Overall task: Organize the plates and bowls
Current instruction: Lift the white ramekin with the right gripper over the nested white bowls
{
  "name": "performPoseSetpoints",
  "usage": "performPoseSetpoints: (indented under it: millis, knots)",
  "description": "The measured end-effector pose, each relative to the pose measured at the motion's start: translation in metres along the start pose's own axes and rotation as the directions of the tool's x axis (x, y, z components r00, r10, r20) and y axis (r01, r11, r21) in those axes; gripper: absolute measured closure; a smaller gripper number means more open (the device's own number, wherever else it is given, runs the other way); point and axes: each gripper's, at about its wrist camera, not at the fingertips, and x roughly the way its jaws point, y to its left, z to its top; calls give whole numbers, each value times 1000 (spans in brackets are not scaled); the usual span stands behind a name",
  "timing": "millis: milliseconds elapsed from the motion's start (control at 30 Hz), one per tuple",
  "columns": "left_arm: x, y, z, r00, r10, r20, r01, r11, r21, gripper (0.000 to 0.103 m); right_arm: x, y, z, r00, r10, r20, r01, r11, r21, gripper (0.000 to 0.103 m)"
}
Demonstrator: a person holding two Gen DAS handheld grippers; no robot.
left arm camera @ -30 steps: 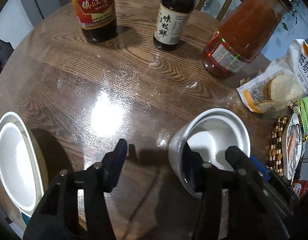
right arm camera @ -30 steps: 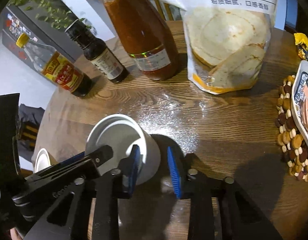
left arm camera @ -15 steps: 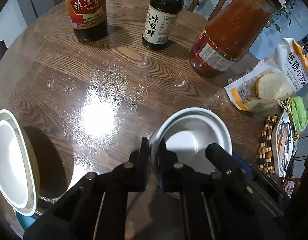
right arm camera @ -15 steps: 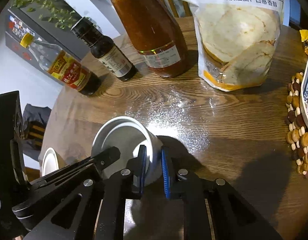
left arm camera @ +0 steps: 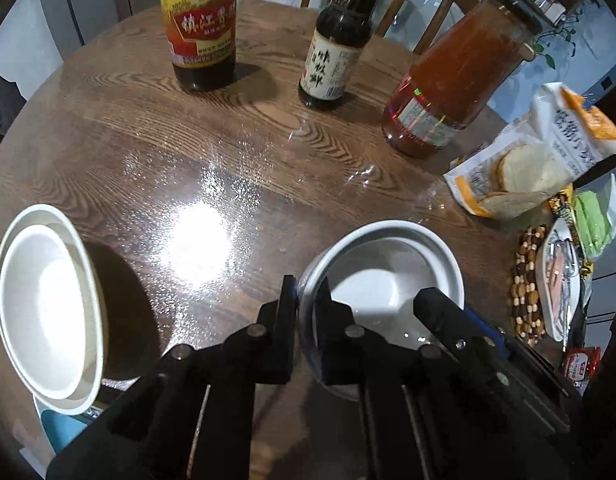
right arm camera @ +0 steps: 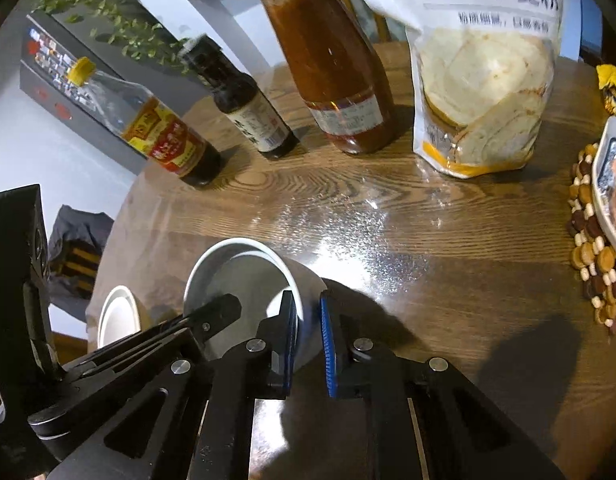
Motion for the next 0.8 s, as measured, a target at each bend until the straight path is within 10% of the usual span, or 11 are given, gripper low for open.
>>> performPoseSetpoints:
  millis: [800]
  knots:
    - [-108, 80, -4, 990, -11, 140, 19, 998, -57, 95, -41, 117, -18, 996, 31, 78, -24, 995, -92, 89]
